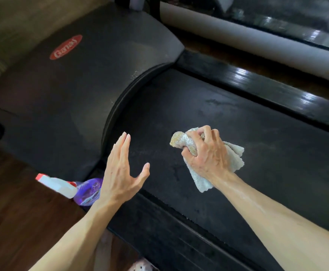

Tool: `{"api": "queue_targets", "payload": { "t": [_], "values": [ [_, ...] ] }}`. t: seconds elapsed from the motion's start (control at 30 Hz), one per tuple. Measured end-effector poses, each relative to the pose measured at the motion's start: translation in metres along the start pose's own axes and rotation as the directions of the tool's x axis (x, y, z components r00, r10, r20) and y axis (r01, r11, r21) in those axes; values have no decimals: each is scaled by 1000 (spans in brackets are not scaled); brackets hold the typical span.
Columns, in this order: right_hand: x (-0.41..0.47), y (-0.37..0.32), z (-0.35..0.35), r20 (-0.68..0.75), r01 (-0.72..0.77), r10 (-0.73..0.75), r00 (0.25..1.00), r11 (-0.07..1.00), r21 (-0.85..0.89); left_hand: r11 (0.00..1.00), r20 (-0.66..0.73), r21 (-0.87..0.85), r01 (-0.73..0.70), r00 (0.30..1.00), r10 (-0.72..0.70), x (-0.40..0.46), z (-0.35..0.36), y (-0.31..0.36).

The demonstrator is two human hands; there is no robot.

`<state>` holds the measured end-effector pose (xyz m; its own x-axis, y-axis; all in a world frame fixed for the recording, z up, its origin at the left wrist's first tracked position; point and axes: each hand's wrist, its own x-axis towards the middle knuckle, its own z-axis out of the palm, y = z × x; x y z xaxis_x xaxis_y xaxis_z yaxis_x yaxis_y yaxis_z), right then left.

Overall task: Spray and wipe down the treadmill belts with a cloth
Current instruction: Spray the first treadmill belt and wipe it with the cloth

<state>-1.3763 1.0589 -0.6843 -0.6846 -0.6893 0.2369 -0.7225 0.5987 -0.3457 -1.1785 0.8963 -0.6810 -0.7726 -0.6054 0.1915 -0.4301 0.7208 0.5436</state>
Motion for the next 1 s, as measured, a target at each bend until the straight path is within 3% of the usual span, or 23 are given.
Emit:
{"api": "queue_targets", "payload": {
  "t": [0.13, 0.23, 0.3, 0.4, 0.57, 1.0],
  "values": [
    [-14, -3, 24, -18, 27, -27, 999, 1000, -3, 997, 33, 39, 64, 997, -65, -16, 18, -21],
    [-13, -7, 57, 22, 84, -84, 996, 996, -16, 995, 74, 94, 21, 997, -28, -19, 48, -53],
    [-17, -5, 92, 175, 52, -28, 984, 989, -136, 995, 103, 97, -24, 995, 14, -28, 76, -75],
    [-19, 3, 134, 448, 40, 65, 892, 975, -220, 994, 102, 103, -37, 994, 26, -27, 102, -91],
    [-14, 25, 167, 441, 226, -130, 888, 959, -171, 988, 96, 135, -77, 993, 64, -3, 130, -118],
    [-25, 36, 184, 344, 179, -120, 931, 973, -144, 985, 120, 141, -94, 990, 78, -32, 134, -141]
  ]
}}
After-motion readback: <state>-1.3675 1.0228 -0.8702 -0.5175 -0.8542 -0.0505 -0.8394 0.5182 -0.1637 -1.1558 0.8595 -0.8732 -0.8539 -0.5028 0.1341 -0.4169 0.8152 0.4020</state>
